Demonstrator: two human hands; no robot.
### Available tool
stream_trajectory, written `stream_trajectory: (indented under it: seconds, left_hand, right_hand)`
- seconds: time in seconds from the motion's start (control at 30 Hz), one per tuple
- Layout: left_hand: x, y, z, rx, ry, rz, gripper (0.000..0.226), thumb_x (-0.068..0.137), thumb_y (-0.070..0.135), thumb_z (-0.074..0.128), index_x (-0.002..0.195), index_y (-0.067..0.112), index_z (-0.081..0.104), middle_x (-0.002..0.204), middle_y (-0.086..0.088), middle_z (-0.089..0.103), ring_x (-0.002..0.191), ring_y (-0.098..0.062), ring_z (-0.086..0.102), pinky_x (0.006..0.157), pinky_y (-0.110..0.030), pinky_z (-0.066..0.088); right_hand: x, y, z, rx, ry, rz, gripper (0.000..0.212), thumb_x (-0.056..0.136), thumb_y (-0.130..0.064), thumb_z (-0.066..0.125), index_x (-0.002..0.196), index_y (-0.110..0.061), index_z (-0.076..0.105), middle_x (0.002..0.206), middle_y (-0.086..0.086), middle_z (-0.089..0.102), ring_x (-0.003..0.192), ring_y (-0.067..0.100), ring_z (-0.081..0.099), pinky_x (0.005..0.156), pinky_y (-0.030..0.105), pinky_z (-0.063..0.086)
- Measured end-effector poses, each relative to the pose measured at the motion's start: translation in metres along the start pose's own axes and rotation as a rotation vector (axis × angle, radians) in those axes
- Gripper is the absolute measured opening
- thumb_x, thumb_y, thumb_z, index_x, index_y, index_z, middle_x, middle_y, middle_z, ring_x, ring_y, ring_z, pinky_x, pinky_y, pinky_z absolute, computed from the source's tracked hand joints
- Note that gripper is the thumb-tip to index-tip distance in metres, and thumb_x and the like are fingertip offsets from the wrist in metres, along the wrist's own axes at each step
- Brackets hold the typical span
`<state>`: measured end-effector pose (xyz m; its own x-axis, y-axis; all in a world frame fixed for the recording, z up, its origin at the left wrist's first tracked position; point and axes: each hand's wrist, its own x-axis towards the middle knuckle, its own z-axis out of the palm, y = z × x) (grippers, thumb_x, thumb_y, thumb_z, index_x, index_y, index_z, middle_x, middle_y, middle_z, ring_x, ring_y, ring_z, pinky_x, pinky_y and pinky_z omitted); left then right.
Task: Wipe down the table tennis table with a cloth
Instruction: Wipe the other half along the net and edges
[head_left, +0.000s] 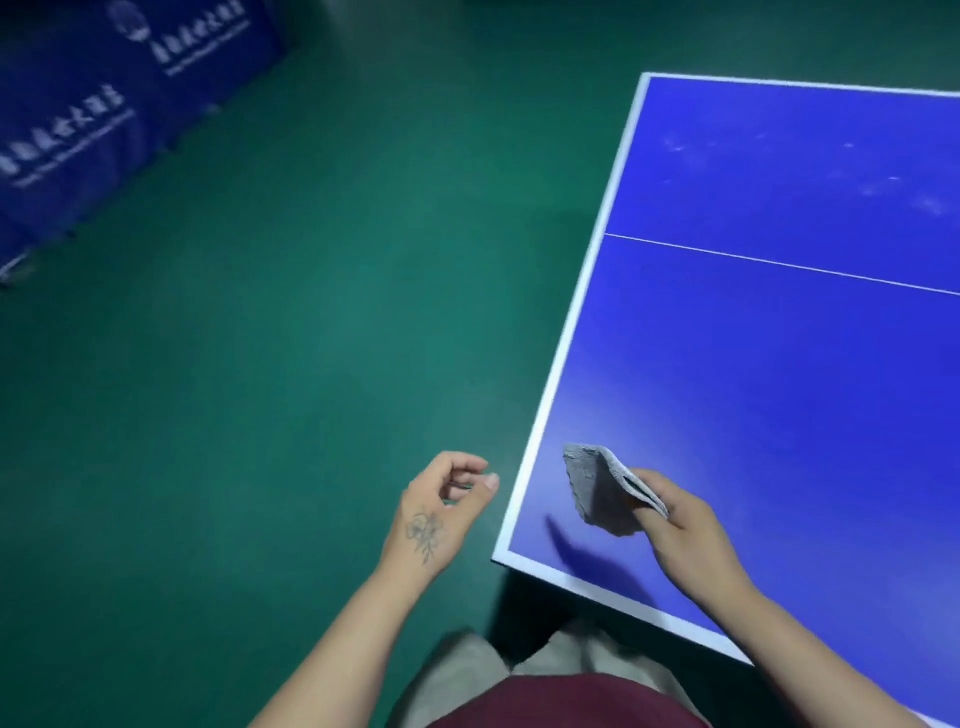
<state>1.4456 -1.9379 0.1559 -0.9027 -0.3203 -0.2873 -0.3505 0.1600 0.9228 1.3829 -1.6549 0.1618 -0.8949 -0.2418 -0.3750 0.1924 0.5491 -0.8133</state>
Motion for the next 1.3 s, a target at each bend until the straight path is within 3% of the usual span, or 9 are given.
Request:
stream_trajectory:
  seconds: [0.07,0.17,0.27,0.4,0.57,0.7,0.87,1.13,1.3]
  left_hand:
    - [-0.005,-0.004,-0.015,-0.023,0.053,-0.013,0.028,0.078,0.060,0.078,0.100,0.043,0.075,0.095,0.003,0.076,0.096,-0.028,0.075,0.092,-0.035,0.060]
    - [-0.009,-0.011,-0.046,-0.041,0.122,-0.037,0.030,0.076,0.060,0.078,0.100,0.044,0.076,0.097,0.001,0.077,0.095,-0.024,0.075,0.089,-0.029,0.059]
    - [0.001,-0.020,-0.084,-0.058,0.177,-0.073,0.040,0.071,0.062,0.078,0.102,0.037,0.077,0.096,0.005,0.077,0.091,-0.016,0.074,0.085,-0.025,0.057]
    - [0.032,-0.027,-0.141,-0.061,0.150,-0.086,0.039,0.075,0.054,0.080,0.106,0.031,0.076,0.096,0.008,0.077,0.081,-0.002,0.068,0.080,-0.017,0.053]
    - [0.083,-0.034,-0.228,-0.046,0.068,-0.071,0.035,0.079,0.046,0.079,0.109,0.028,0.076,0.097,0.016,0.079,0.082,0.001,0.068,0.080,-0.015,0.053]
    - [0.118,-0.041,-0.296,-0.028,0.006,-0.085,0.038,0.078,0.048,0.079,0.111,0.030,0.074,0.097,0.018,0.078,0.084,0.000,0.068,0.086,-0.021,0.057]
    - [0.172,-0.036,-0.344,-0.011,-0.050,-0.085,0.038,0.078,0.047,0.080,0.111,0.030,0.073,0.100,0.017,0.079,0.087,-0.005,0.070,0.088,-0.025,0.058]
    - [0.283,-0.012,-0.358,-0.002,-0.137,-0.053,0.038,0.077,0.044,0.083,0.111,0.030,0.073,0.103,0.014,0.079,0.089,-0.007,0.073,0.086,-0.022,0.057]
    - [0.383,0.015,-0.353,0.027,-0.142,-0.047,0.040,0.075,0.046,0.084,0.111,0.031,0.073,0.103,0.015,0.078,0.091,-0.010,0.074,0.090,-0.029,0.060]
  right_hand:
    - [0.012,-0.020,0.011,-0.044,-0.073,-0.049,0.057,0.098,0.001,0.049,0.117,-0.050,0.067,0.095,-0.024,0.074,0.084,-0.002,0.066,0.071,0.026,0.046]
    - [0.029,-0.052,0.039,-0.044,-0.134,-0.102,0.054,0.098,0.003,0.050,0.116,-0.045,0.068,0.089,-0.027,0.073,0.083,-0.005,0.066,0.070,0.014,0.045]
    - [0.045,-0.081,0.072,-0.052,-0.183,-0.140,0.056,0.099,0.001,0.051,0.116,-0.049,0.069,0.095,-0.026,0.074,0.091,-0.004,0.066,0.075,0.015,0.046]
    - [0.072,-0.121,0.122,-0.047,-0.246,-0.163,0.059,0.098,0.004,0.050,0.119,-0.047,0.072,0.109,-0.026,0.076,0.103,-0.005,0.068,0.085,0.017,0.047]
    - [0.098,-0.172,0.193,0.059,-0.196,-0.135,0.062,0.095,0.013,0.047,0.119,-0.037,0.075,0.112,-0.021,0.078,0.108,-0.003,0.070,0.085,0.006,0.046]
    - [0.113,-0.204,0.245,0.079,-0.164,-0.125,0.063,0.092,0.015,0.048,0.118,-0.035,0.077,0.113,-0.018,0.078,0.109,0.001,0.071,0.088,0.011,0.050]
    - [0.140,-0.230,0.282,0.123,-0.121,-0.095,0.067,0.094,0.014,0.049,0.114,-0.043,0.078,0.113,-0.010,0.079,0.106,0.009,0.073,0.094,0.030,0.055]
    - [0.234,-0.260,0.286,0.120,-0.026,-0.053,0.067,0.095,0.011,0.052,0.113,-0.049,0.076,0.111,-0.011,0.079,0.104,0.010,0.072,0.098,0.041,0.053]
    - [0.331,-0.278,0.267,0.146,-0.012,-0.047,0.063,0.096,0.009,0.053,0.109,-0.048,0.076,0.104,-0.010,0.078,0.099,0.015,0.071,0.096,0.042,0.052]
